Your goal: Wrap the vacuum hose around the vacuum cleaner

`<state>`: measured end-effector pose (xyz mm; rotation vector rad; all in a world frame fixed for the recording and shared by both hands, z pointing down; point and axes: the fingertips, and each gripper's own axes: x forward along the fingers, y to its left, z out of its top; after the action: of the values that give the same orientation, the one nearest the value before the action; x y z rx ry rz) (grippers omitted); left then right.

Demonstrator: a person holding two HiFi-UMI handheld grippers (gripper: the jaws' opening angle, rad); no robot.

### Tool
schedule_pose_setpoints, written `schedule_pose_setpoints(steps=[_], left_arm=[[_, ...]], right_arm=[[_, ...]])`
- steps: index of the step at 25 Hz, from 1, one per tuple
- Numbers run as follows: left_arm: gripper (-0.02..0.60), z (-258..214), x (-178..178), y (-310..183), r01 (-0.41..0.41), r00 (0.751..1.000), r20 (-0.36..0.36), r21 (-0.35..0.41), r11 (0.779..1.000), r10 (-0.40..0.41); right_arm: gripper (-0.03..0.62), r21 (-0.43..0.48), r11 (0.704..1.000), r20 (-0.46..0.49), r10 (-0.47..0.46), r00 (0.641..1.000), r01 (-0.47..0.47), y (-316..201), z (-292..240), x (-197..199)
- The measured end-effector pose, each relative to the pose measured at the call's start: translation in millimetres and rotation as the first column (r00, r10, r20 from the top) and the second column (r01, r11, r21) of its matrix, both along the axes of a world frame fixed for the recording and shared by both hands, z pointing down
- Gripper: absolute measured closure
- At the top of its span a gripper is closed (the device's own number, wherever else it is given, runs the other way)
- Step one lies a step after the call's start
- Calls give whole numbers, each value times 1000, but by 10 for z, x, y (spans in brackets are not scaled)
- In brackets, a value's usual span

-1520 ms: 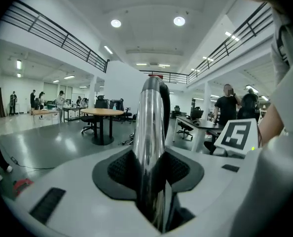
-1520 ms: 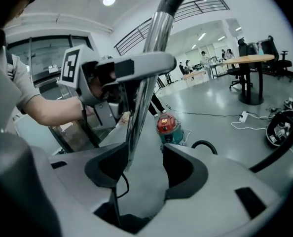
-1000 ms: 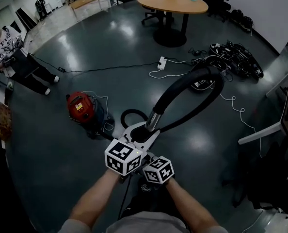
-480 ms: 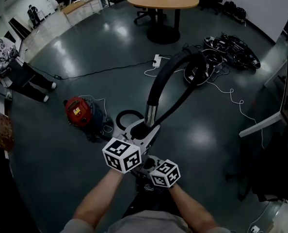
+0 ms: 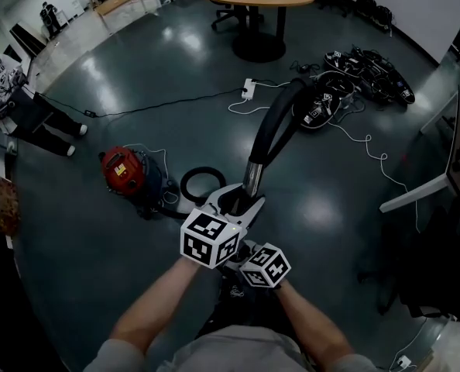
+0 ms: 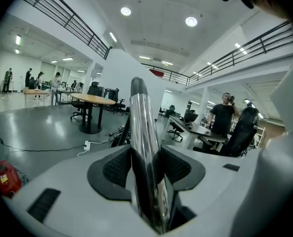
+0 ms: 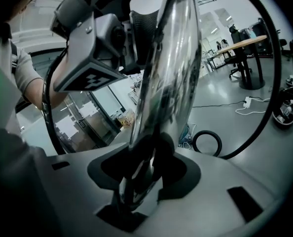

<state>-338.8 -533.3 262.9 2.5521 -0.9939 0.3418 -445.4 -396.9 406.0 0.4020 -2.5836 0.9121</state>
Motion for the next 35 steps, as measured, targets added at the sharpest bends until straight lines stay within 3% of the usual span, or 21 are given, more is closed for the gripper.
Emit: schedule_pose_setpoints(steps=[6,10,16,20,24,29,35], left_arm=[[405,-42,-229,77,97,995,16,-69,993,-96],[405,4,-306,321,116,993,26,-121,986,-114],[405,344,-551,710,156,982,140,-190,969,-130],[405,511,-824,859,176,955,270,-169,970,-126],[405,499,-936,714,123,913,399,-76,989,-83],[405,428,-626,319,-42,834,551,32,999,18],[405,556,-149,148,-85,838,540,-12,996,78]], right_arm=[[437,-42,998,-8,36,999,-36,-215,109,87],[430,-51,997,-2,50,999,-50,-374,130,138],[427,-33,999,-21,35,999,-36,-603,112,202],[427,-35,999,-42,-15,999,14,-592,82,239],[427,-31,997,-82,-78,994,76,-513,97,351],[428,-47,992,-121,-126,985,121,-425,76,669],[430,-79,993,-156,-100,983,89,-402,63,1260]])
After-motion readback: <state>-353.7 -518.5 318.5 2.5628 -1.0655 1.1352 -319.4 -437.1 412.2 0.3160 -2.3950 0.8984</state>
